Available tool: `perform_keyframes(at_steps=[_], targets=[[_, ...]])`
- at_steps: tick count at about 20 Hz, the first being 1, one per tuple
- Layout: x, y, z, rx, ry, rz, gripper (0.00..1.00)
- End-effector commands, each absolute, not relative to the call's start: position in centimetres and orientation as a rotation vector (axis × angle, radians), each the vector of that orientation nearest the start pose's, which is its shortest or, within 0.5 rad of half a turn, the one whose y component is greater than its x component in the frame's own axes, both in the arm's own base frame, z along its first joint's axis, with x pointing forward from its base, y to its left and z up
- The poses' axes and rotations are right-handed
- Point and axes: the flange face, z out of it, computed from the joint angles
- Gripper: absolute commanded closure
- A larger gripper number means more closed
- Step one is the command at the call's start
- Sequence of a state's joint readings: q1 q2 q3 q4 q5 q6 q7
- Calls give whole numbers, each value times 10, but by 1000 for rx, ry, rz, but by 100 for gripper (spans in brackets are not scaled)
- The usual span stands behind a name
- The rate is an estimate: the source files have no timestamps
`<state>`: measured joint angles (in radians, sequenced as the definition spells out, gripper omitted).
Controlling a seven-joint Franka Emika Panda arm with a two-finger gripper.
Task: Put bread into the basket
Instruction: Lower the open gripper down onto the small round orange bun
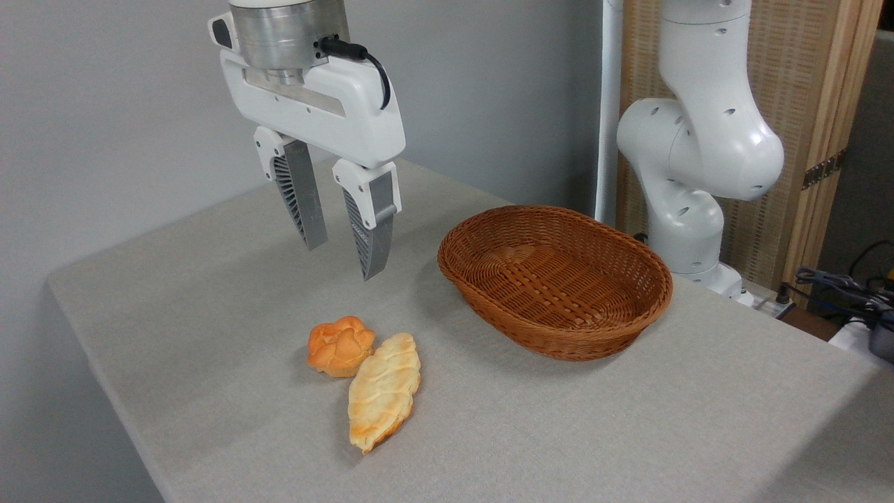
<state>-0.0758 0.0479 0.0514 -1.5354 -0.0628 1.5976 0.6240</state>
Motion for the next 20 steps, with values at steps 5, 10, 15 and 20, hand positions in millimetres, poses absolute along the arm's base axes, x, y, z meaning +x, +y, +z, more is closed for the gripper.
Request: perform_keyframes(at_steps=[5,10,15,20], targets=[[571,-19,618,-3051,1016,-56,0],[572,-21,609,-3053,1022,-45,0],[556,-36,569,-3075,1033,-152,0],[554,-108,503,-3065,1183,-147,0]])
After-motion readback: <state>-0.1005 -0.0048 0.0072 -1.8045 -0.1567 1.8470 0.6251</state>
